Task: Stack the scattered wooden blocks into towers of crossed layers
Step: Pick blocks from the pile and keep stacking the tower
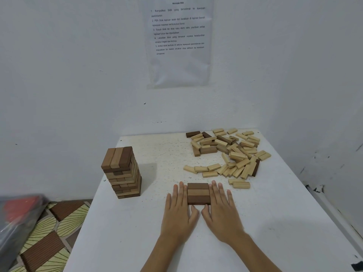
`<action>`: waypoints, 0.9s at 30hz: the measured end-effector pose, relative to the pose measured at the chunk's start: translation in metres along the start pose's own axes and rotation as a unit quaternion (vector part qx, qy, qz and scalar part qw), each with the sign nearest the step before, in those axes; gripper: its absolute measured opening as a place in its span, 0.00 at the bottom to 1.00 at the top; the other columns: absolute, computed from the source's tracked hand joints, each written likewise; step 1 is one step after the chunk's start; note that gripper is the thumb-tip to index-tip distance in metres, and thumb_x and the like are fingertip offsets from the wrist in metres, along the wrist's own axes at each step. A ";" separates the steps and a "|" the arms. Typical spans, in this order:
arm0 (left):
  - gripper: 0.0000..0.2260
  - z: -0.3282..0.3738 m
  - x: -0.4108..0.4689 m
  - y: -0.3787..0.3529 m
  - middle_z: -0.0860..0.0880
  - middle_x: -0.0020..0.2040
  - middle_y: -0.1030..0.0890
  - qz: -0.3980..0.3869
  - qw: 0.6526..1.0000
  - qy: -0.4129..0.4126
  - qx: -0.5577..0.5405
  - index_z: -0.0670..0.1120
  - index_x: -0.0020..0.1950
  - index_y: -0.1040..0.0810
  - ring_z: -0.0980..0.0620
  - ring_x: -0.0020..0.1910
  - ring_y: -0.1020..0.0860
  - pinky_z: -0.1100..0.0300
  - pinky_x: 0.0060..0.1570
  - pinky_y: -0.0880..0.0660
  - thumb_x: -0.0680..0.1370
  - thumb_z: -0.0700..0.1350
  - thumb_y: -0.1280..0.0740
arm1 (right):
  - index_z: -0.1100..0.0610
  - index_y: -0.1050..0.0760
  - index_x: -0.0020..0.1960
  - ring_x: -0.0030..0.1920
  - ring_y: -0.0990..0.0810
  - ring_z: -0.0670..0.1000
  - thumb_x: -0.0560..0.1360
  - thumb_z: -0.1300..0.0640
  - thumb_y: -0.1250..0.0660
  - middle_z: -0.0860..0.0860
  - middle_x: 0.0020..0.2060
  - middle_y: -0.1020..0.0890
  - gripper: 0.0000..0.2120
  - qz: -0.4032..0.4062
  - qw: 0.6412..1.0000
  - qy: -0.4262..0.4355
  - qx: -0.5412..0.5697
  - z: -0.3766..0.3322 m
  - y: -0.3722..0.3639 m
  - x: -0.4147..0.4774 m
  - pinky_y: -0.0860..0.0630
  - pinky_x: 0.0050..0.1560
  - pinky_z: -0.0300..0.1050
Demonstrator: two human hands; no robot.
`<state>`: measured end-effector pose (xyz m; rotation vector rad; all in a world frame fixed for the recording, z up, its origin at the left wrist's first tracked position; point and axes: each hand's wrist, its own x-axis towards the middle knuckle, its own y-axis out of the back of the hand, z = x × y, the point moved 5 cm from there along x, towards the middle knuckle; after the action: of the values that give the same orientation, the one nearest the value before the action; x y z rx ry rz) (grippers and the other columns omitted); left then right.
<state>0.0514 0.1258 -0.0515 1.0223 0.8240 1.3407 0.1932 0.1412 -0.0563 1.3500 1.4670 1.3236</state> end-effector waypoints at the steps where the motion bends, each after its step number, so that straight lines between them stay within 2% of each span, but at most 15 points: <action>1: 0.36 0.000 0.000 0.001 0.52 0.78 0.64 -0.002 1.000 0.001 -0.001 0.46 0.79 0.62 0.54 0.76 0.68 0.58 0.72 0.70 0.72 0.60 0.65 | 0.64 0.33 0.72 0.70 0.30 0.58 0.80 0.48 0.57 0.58 0.71 0.30 0.30 -0.005 1.000 0.003 0.005 0.000 0.000 0.000 0.51 0.71 0.52; 4: 0.36 0.001 -0.002 0.004 0.52 0.77 0.68 -0.002 1.000 0.009 0.004 0.46 0.77 0.66 0.55 0.76 0.68 0.61 0.70 0.73 0.71 0.60 0.66 | 0.64 0.35 0.73 0.72 0.32 0.57 0.80 0.46 0.59 0.57 0.72 0.32 0.31 -0.003 1.000 0.004 0.021 0.000 0.001 0.001 0.53 0.72 0.49; 6: 0.36 0.001 -0.004 0.009 0.53 0.75 0.71 0.014 1.000 0.019 -0.018 0.48 0.77 0.69 0.57 0.75 0.69 0.65 0.69 0.74 0.72 0.60 0.64 | 0.61 0.44 0.77 0.77 0.44 0.53 0.76 0.43 0.57 0.54 0.76 0.42 0.35 0.021 0.998 0.014 0.051 -0.001 0.006 -0.001 0.59 0.74 0.45; 8: 0.35 0.002 -0.007 0.014 0.55 0.75 0.72 0.035 0.998 0.013 -0.049 0.52 0.77 0.69 0.59 0.74 0.70 0.66 0.69 0.71 0.75 0.60 0.57 | 0.55 0.56 0.79 0.77 0.59 0.46 0.72 0.39 0.61 0.48 0.77 0.56 0.38 0.022 0.995 0.022 0.090 0.001 0.008 -0.002 0.68 0.74 0.39; 9: 0.34 0.003 -0.008 0.016 0.56 0.75 0.71 0.043 0.997 0.004 -0.061 0.54 0.78 0.67 0.60 0.74 0.70 0.65 0.70 0.69 0.76 0.58 0.52 | 0.52 0.57 0.79 0.76 0.61 0.44 0.72 0.39 0.61 0.46 0.77 0.58 0.38 0.017 0.993 0.024 0.111 0.002 0.009 -0.003 0.69 0.73 0.37; 11: 0.32 0.005 -0.010 0.019 0.59 0.76 0.68 0.050 0.996 -0.017 -0.078 0.60 0.78 0.59 0.61 0.75 0.68 0.63 0.71 0.65 0.79 0.54 0.45 | 0.47 0.51 0.78 0.77 0.59 0.45 0.76 0.42 0.52 0.46 0.78 0.55 0.32 0.027 0.989 0.026 0.141 0.002 0.015 -0.004 0.67 0.72 0.36; 13: 0.28 0.006 -0.010 0.020 0.60 0.77 0.66 0.052 0.995 -0.032 -0.083 0.63 0.74 0.53 0.61 0.75 0.67 0.62 0.72 0.62 0.78 0.53 0.43 | 0.46 0.43 0.75 0.78 0.56 0.47 0.77 0.46 0.48 0.47 0.78 0.52 0.26 0.023 0.990 0.034 0.138 0.000 0.016 -0.005 0.64 0.74 0.38; 15: 0.25 0.008 -0.010 0.022 0.60 0.77 0.64 0.050 0.995 -0.038 -0.080 0.63 0.72 0.52 0.61 0.75 0.66 0.61 0.73 0.62 0.78 0.53 0.44 | 0.47 0.39 0.72 0.78 0.55 0.49 0.76 0.44 0.53 0.47 0.78 0.51 0.26 0.018 0.991 0.036 0.130 -0.001 0.015 -0.004 0.61 0.75 0.42; 17: 0.26 0.009 -0.009 0.023 0.60 0.78 0.62 0.048 0.995 -0.040 -0.076 0.60 0.75 0.49 0.61 0.75 0.67 0.61 0.73 0.63 0.79 0.53 0.44 | 0.48 0.36 0.71 0.78 0.54 0.50 0.74 0.42 0.56 0.47 0.78 0.51 0.28 0.017 0.991 0.034 0.128 -0.002 0.016 -0.004 0.58 0.76 0.45; 20: 0.30 0.008 -0.006 0.024 0.61 0.78 0.59 0.044 0.995 -0.034 -0.081 0.54 0.79 0.52 0.63 0.75 0.67 0.59 0.74 0.63 0.80 0.50 0.42 | 0.48 0.33 0.69 0.78 0.53 0.51 0.74 0.43 0.54 0.46 0.78 0.48 0.27 0.019 0.992 0.044 0.117 -0.002 0.017 -0.003 0.53 0.76 0.50; 22: 0.29 0.007 -0.003 0.025 0.62 0.78 0.57 0.030 0.995 -0.040 -0.092 0.55 0.79 0.50 0.65 0.74 0.66 0.58 0.75 0.62 0.80 0.50 0.42 | 0.49 0.31 0.67 0.78 0.51 0.51 0.74 0.44 0.53 0.45 0.78 0.46 0.26 0.012 0.993 0.050 0.108 -0.003 0.018 -0.001 0.50 0.75 0.53; 25: 0.29 0.006 0.002 0.028 0.64 0.75 0.53 0.016 0.993 -0.056 -0.103 0.56 0.78 0.50 0.66 0.75 0.63 0.63 0.73 0.64 0.80 0.51 0.41 | 0.52 0.29 0.65 0.78 0.46 0.52 0.73 0.44 0.51 0.46 0.76 0.39 0.26 0.009 0.994 0.056 0.097 -0.004 0.022 0.003 0.39 0.71 0.56; 27: 0.30 0.004 0.005 0.029 0.64 0.74 0.50 0.021 0.993 -0.073 -0.093 0.54 0.79 0.49 0.65 0.76 0.60 0.70 0.69 0.66 0.79 0.52 0.40 | 0.54 0.32 0.69 0.77 0.45 0.51 0.74 0.45 0.48 0.46 0.75 0.36 0.27 0.005 0.993 0.059 0.104 -0.005 0.025 0.007 0.38 0.69 0.55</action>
<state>0.0450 0.1286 -0.0227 0.9832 0.5596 1.3342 0.1929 0.1446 -0.0305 1.4320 1.7211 1.3040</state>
